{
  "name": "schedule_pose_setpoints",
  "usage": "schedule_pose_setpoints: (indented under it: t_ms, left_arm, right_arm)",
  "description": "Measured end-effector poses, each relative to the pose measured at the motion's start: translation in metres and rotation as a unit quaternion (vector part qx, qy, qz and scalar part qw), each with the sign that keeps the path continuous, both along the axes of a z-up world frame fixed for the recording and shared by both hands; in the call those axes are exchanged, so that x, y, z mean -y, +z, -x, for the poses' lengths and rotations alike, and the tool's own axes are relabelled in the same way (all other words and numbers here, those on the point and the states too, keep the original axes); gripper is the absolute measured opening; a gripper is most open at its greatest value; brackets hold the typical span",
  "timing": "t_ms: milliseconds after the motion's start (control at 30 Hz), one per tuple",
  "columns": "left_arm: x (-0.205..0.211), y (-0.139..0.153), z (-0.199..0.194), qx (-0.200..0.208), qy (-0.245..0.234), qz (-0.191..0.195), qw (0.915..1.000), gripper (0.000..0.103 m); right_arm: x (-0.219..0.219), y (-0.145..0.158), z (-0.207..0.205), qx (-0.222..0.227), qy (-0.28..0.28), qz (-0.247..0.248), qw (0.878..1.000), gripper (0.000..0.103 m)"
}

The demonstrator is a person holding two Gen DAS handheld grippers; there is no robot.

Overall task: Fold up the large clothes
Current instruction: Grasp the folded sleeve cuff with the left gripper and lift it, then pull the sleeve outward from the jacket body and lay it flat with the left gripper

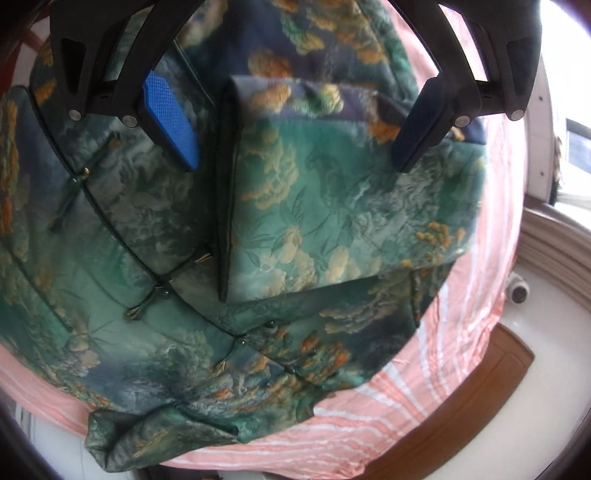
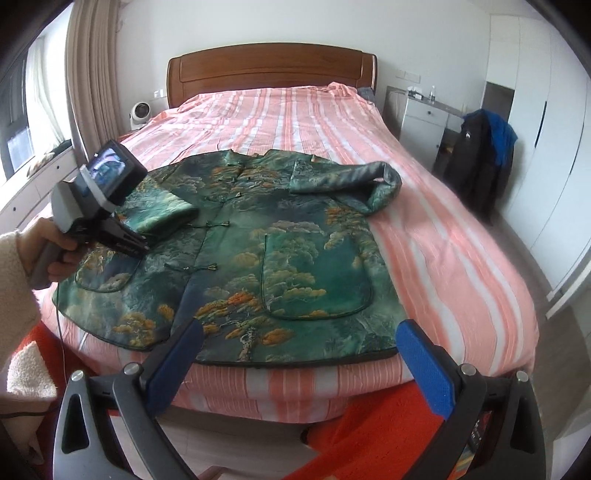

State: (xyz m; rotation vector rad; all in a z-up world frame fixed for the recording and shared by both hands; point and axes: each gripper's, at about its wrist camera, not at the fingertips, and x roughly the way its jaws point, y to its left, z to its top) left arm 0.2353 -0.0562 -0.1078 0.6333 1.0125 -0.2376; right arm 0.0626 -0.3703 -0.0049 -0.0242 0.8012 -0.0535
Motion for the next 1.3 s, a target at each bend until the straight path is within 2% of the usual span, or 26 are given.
schedule_pose_setpoints:
  t_ms: [133, 267, 333, 367, 433, 533, 600, 633, 700, 767, 867, 967, 1000, 1033, 1067, 1133, 1167, 1200, 1267, 1300]
  left_arm:
    - [-0.005, -0.014, -0.015, -0.033, 0.004, 0.013, 0.9994, 0.103]
    - [-0.002, -0.02, -0.014, -0.036, -0.011, 0.007, 0.9993, 0.103]
    - [-0.002, -0.021, -0.015, -0.042, -0.016, 0.015, 0.9989, 0.098]
    - [-0.004, -0.021, -0.016, -0.049, -0.017, 0.023, 0.9984, 0.089]
    - [-0.008, -0.02, -0.018, -0.06, -0.015, 0.041, 0.9973, 0.081]
    - [-0.012, -0.017, -0.019, -0.06, -0.015, 0.05, 0.9968, 0.06]
    - [-0.013, -0.014, -0.017, -0.064, -0.017, 0.06, 0.996, 0.042]
    - [-0.013, -0.012, -0.017, -0.063, -0.018, 0.067, 0.9956, 0.038]
    - [-0.016, -0.003, -0.016, -0.054, -0.009, 0.078, 0.9954, 0.018]
    - [-0.027, 0.015, -0.015, -0.039, 0.009, 0.103, 0.9939, 0.016]
    - [-0.071, 0.061, -0.017, -0.004, 0.056, 0.171, 0.9837, 0.015]
    - [-0.15, 0.11, -0.017, 0.042, 0.137, 0.236, 0.9612, 0.015]
    - [-0.192, 0.126, -0.016, 0.064, 0.183, 0.254, 0.9476, 0.015]
    - [-0.216, 0.133, -0.015, 0.077, 0.211, 0.258, 0.9395, 0.015]
    - [-0.251, 0.138, -0.013, 0.092, 0.254, 0.258, 0.9276, 0.015]
    - [-0.319, 0.138, -0.011, 0.112, 0.348, 0.243, 0.8984, 0.022]
    - [-0.351, 0.132, -0.009, 0.115, 0.392, 0.231, 0.8831, 0.035]
    - [-0.379, 0.124, -0.006, 0.114, 0.434, 0.215, 0.8672, 0.058]
    - [-0.425, 0.105, 0.009, 0.113, 0.503, 0.184, 0.8368, 0.075]
    - [-0.441, 0.097, 0.02, 0.112, 0.529, 0.169, 0.8241, 0.075]
  right_arm:
    - [0.0, -0.007, 0.001, -0.012, 0.003, -0.001, 1.0, 0.103]
    - [0.0, -0.008, 0.002, -0.014, 0.0, 0.001, 1.0, 0.103]
    - [0.002, -0.008, 0.003, -0.015, -0.002, -0.002, 1.0, 0.103]
    - [0.002, -0.008, 0.003, -0.015, -0.002, -0.004, 1.0, 0.103]
    - [0.002, -0.009, 0.004, -0.016, -0.002, -0.008, 1.0, 0.103]
    - [-0.001, -0.012, 0.005, -0.021, 0.001, -0.01, 1.0, 0.103]
    - [-0.003, -0.013, 0.005, -0.023, 0.005, -0.01, 1.0, 0.103]
    - [-0.005, -0.013, 0.005, -0.022, 0.006, -0.01, 1.0, 0.103]
    - [-0.008, -0.013, 0.006, -0.02, 0.01, -0.01, 1.0, 0.103]
    - [-0.011, -0.012, 0.007, -0.018, 0.016, -0.01, 1.0, 0.103]
    - [-0.013, -0.011, 0.01, -0.014, 0.022, -0.009, 1.0, 0.103]
    - [-0.01, -0.012, 0.011, -0.015, 0.02, -0.011, 1.0, 0.103]
    - [-0.009, -0.013, 0.011, -0.016, 0.019, -0.014, 1.0, 0.103]
    - [-0.007, -0.014, 0.01, -0.016, 0.016, -0.019, 1.0, 0.103]
    - [-0.006, -0.015, 0.008, -0.017, 0.015, -0.022, 0.999, 0.103]
    - [-0.006, -0.017, 0.006, -0.018, 0.015, -0.027, 0.999, 0.103]
    - [-0.007, -0.018, 0.004, -0.018, 0.017, -0.029, 0.999, 0.103]
    - [-0.009, -0.019, 0.002, -0.019, 0.02, -0.031, 0.999, 0.103]
    - [-0.012, -0.02, 0.001, -0.019, 0.026, -0.032, 0.999, 0.103]
    - [-0.013, -0.02, 0.0, -0.019, 0.028, -0.033, 0.999, 0.103]
